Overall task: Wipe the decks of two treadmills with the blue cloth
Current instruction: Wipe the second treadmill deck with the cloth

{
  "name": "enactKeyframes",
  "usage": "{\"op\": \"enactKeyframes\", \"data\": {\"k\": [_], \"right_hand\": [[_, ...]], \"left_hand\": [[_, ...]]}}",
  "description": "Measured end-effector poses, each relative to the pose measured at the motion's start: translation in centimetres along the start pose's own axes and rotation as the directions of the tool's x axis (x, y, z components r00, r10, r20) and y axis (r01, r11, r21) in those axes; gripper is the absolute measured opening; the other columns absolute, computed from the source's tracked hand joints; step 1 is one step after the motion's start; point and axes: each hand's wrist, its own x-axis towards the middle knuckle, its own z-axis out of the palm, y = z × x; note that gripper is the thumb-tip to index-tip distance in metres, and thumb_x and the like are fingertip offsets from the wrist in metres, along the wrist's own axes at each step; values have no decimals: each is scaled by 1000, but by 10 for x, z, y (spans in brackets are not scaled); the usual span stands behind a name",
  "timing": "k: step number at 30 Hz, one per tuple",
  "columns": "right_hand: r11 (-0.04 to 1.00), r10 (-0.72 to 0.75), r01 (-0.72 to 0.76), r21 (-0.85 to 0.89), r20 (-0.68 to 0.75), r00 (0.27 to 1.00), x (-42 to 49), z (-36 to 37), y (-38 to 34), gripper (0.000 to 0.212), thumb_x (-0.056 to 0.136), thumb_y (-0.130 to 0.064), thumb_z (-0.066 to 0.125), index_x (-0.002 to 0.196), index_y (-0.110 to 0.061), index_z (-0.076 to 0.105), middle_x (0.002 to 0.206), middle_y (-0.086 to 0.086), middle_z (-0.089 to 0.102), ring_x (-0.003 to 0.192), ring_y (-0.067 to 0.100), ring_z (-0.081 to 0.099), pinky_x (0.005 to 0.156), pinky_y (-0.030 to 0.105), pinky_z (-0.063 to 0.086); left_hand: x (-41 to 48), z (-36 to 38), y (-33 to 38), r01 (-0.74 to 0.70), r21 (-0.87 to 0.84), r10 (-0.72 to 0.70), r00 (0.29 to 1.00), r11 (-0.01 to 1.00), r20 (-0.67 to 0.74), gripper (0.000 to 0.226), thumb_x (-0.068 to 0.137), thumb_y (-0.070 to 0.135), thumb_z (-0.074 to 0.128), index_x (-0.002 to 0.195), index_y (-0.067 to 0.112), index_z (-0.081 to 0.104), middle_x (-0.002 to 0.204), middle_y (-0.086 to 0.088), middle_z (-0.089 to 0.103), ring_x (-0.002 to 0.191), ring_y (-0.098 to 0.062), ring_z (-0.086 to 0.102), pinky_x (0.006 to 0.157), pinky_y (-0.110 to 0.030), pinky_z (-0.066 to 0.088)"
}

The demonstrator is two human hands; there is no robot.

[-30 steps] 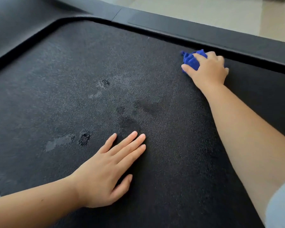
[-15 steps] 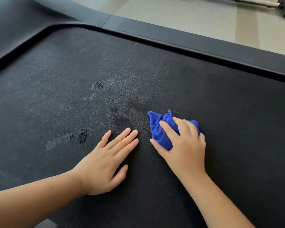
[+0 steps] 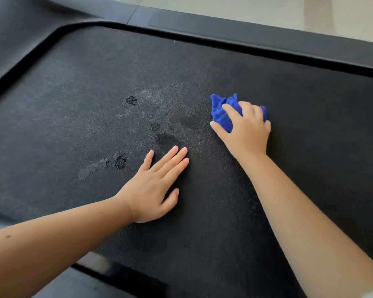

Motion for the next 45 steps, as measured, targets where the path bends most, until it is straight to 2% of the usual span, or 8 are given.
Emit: {"op": "enactKeyframes", "data": {"k": [2,4,10,20,27,31,38,45], "right_hand": [[1000,-18,16,-17,-91,996,-51,-4,-6,57,80,-62,47,120,-24,62,124,6,56,117,31,49,83,53,42],[1000,3,-6,-29,-122,992,-92,-7,-16,56,78,-61,42,114,-24,66,119,7,60,113,32,54,78,52,45],[998,-13,5,-58,-136,991,-143,-13,-27,52,79,-59,45,111,-24,67,118,7,61,112,30,53,78,48,45],[999,-25,19,-36,-174,984,-149,-12,-28,51,80,-58,48,114,-24,66,122,8,60,115,32,53,83,50,45],[999,-47,44,-20,-219,975,-151,-9,-25,53,80,-56,45,116,-22,65,121,11,59,114,35,53,83,55,43],[998,-58,58,-6,-213,975,-150,-9,-25,53,79,-56,45,115,-22,65,120,12,60,114,36,54,83,57,43],[998,-65,63,-16,-217,974,-153,-11,-24,55,76,-59,44,110,-22,68,115,10,62,110,34,56,79,54,45],[994,-98,83,-74,-225,969,-205,-21,-28,54,77,-59,46,110,-23,68,117,8,63,111,33,57,76,51,49]], "left_hand": [[0,0,0,3,-5,-3,1000,1000,-4,64,86,36,30,144,10,28,154,-2,16,141,-14,4,108,-54,7],[1,0,0,7,-12,-7,1000,1000,-13,65,85,36,30,144,9,29,154,-3,16,141,-14,5,108,-53,5],[0,1,-2,-2,-44,1,1000,999,-21,66,85,39,26,145,11,25,154,0,11,142,-14,4,111,-50,1],[-1,1,1,24,-6,-24,999,1000,-35,64,86,37,27,143,9,30,153,-4,19,141,-18,12,109,-53,9],[-1,-1,5,55,14,-55,998,998,-29,67,84,40,25,146,15,23,155,4,10,142,-10,2,112,-46,-2],[-1,0,5,58,41,-57,998,997,-25,68,84,41,22,146,14,22,154,3,9,141,-10,2,111,-45,-3],[1,4,3,23,36,-21,998,999,-61,72,81,44,16,146,15,20,155,3,8,141,-10,0,110,-40,-9],[-6,-2,5,-61,24,63,995,998,-78,72,82,42,11,147,11,17,156,-2,1,142,-14,-6,111,-36,-9]]}}
